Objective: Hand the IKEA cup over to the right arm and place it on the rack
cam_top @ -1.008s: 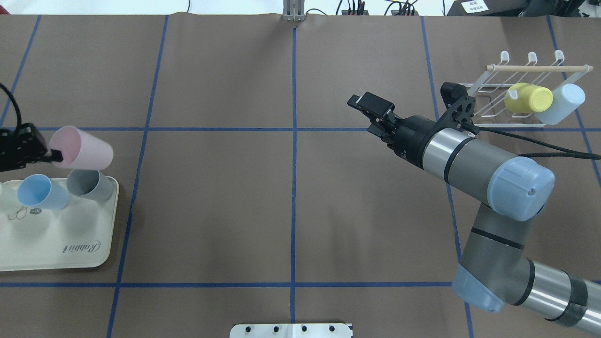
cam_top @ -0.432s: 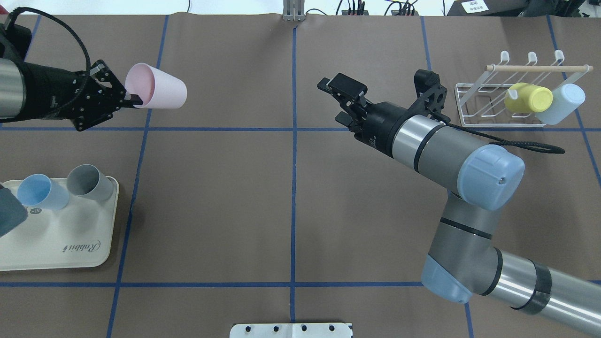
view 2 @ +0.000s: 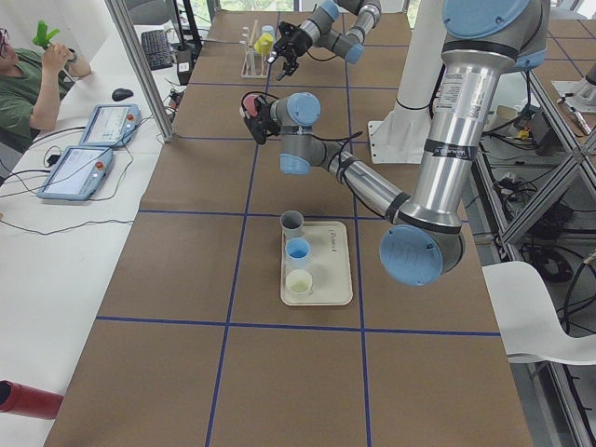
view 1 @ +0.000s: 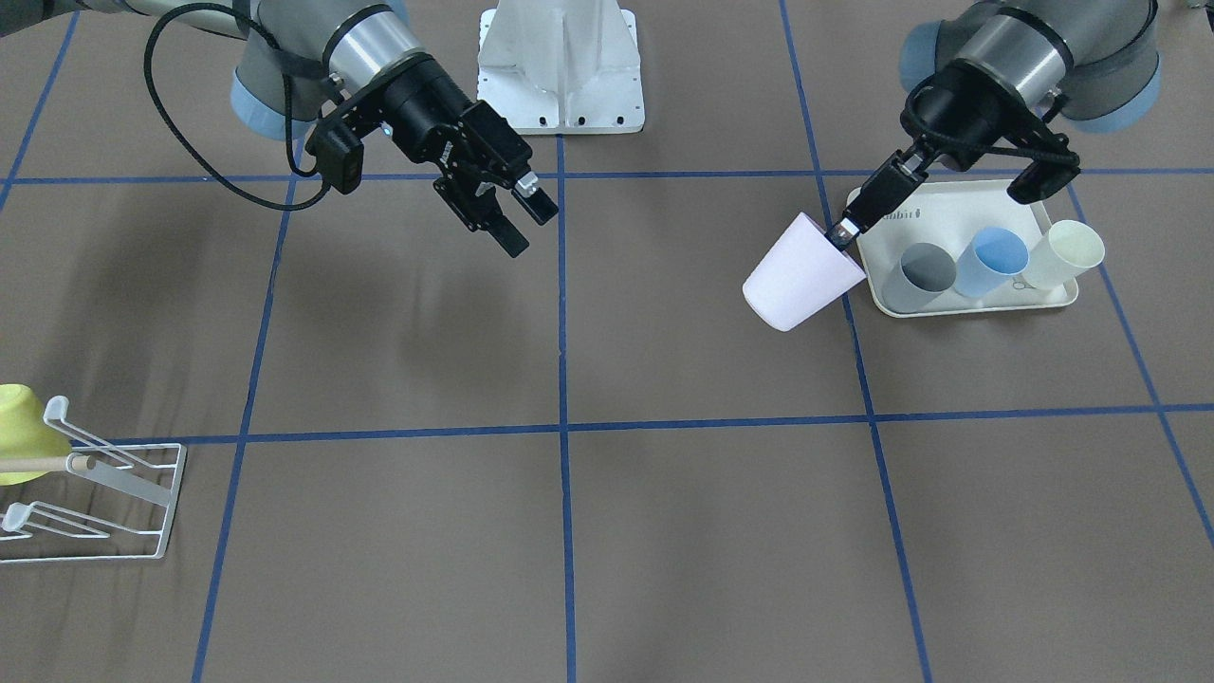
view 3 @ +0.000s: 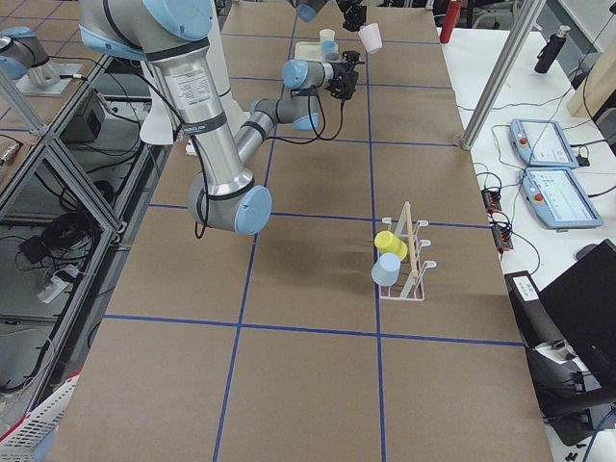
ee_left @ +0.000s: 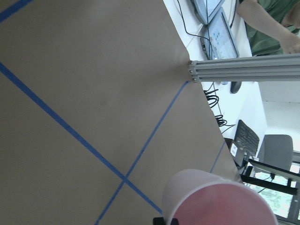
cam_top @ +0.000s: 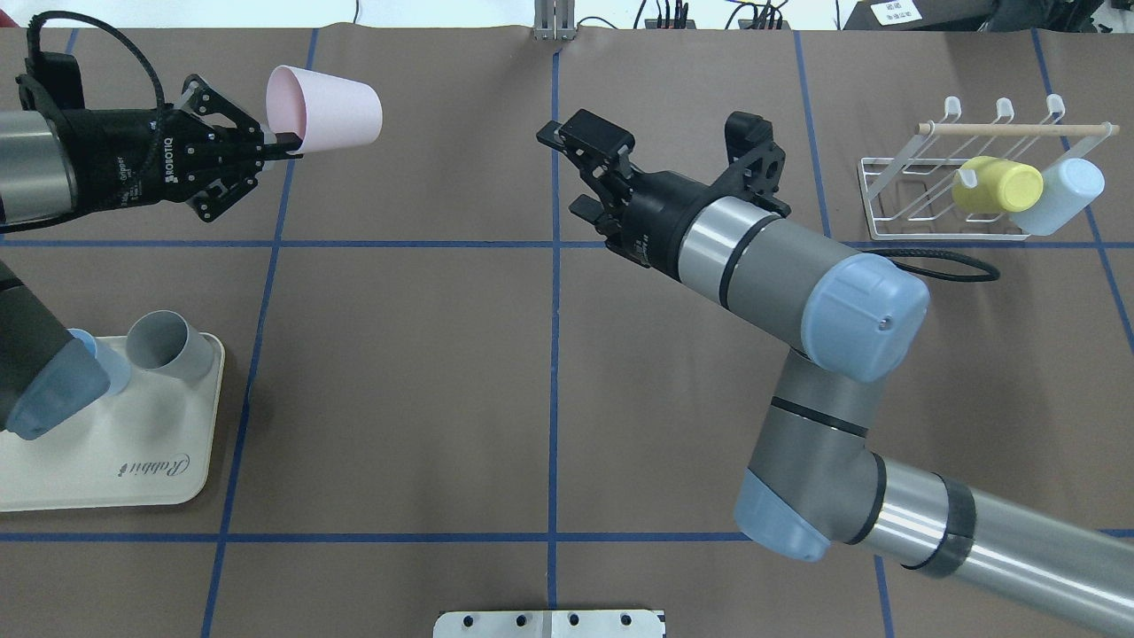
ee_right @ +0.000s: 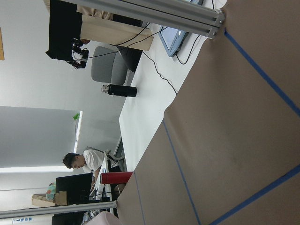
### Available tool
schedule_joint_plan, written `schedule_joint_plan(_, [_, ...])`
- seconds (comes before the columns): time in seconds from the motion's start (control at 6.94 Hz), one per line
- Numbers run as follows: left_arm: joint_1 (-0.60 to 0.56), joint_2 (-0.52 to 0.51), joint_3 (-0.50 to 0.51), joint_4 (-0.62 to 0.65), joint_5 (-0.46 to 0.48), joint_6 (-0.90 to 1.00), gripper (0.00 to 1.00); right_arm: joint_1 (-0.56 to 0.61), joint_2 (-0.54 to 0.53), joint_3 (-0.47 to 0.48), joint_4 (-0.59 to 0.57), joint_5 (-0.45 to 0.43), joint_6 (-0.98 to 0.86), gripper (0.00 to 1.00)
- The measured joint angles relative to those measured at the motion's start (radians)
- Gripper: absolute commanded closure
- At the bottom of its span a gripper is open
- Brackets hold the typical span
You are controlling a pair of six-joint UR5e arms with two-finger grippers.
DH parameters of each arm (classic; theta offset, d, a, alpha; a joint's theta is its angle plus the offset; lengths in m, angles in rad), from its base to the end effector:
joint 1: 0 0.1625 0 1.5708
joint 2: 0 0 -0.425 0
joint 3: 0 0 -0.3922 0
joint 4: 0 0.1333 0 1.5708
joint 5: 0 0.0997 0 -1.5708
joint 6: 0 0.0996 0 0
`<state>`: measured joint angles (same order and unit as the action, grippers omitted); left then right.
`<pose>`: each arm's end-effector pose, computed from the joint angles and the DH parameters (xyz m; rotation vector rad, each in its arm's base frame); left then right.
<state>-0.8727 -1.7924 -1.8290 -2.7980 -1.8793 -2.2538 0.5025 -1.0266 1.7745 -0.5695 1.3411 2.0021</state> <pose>0.2564 -0.4660 0.2844 -0.0712 1.7818 -0.8859 -0.4378 -0.4186 0.1440 0.2402 -1.8128 0.8723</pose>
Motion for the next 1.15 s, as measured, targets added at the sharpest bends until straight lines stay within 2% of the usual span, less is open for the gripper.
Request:
schedule_joint_plan(0.29, [0.048,-0.023,0.060,-0.168,0.100,-0.079,1.00,-0.003,0.107,-0.076,0.000,0.000,0.039,0.01])
schedule_joint_plan(0.72, [0.122,-0.057,0.071,-0.230,0.204,-0.153,1.00,-0.003,0.164,-0.109,0.000,0.000,0.073,0.01])
schedule_joint_plan(1.15, [0.158,-0.060,0.073,-0.254,0.242,-0.164,1.00,-0.003,0.169,-0.112,0.000,0.001,0.078,0.01])
